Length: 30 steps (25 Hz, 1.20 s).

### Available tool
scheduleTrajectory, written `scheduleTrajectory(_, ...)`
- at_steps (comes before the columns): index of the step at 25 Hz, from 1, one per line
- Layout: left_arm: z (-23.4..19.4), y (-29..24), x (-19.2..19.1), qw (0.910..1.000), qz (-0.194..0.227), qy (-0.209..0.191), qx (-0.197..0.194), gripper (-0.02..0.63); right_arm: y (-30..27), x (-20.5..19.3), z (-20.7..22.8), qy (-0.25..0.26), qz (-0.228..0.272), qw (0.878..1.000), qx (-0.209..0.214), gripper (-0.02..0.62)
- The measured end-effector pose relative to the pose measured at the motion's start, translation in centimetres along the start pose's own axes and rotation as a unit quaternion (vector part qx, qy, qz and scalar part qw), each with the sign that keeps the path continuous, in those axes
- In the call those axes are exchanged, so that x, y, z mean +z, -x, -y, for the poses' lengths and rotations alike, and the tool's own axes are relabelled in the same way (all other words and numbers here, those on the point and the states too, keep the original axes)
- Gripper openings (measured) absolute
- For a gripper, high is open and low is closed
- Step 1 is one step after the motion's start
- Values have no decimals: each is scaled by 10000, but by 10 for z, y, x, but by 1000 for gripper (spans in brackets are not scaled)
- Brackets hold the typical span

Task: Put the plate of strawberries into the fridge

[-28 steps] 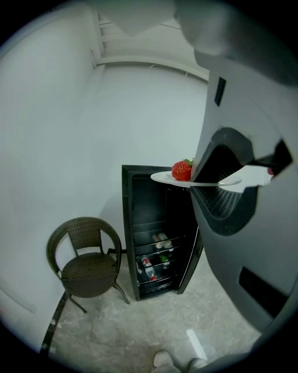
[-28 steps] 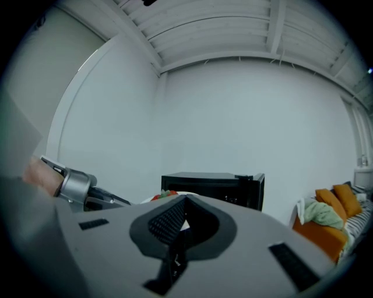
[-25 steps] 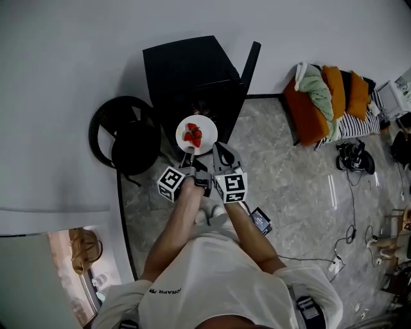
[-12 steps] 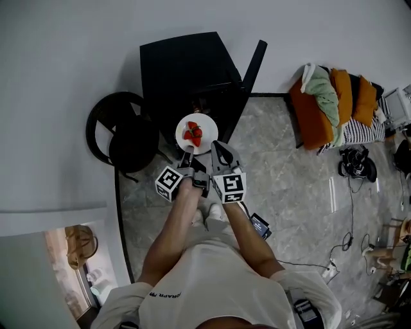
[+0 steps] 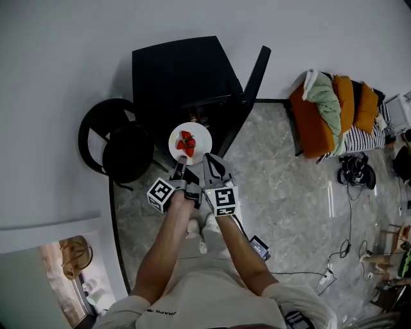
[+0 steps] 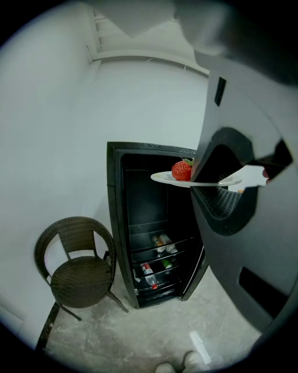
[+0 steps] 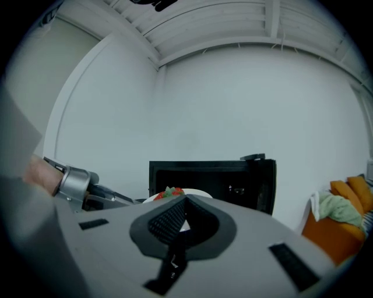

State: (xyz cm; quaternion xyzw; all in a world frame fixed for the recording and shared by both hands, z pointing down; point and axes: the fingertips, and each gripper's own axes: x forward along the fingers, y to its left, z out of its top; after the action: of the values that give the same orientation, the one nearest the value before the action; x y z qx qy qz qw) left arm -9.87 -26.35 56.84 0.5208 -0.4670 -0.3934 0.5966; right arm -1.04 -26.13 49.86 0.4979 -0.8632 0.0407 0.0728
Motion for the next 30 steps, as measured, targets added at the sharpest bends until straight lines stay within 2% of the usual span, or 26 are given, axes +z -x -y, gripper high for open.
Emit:
scheduleTrajectory(14,-22,-26,4,9999,29,135,-33,11,-26,-18,20,-124,144,9998,-102,12)
scheduleTrajectory(30,-51,-30,-5,9997,8,261,18,11,-26,-39,28,-105,209,9996,-157,12)
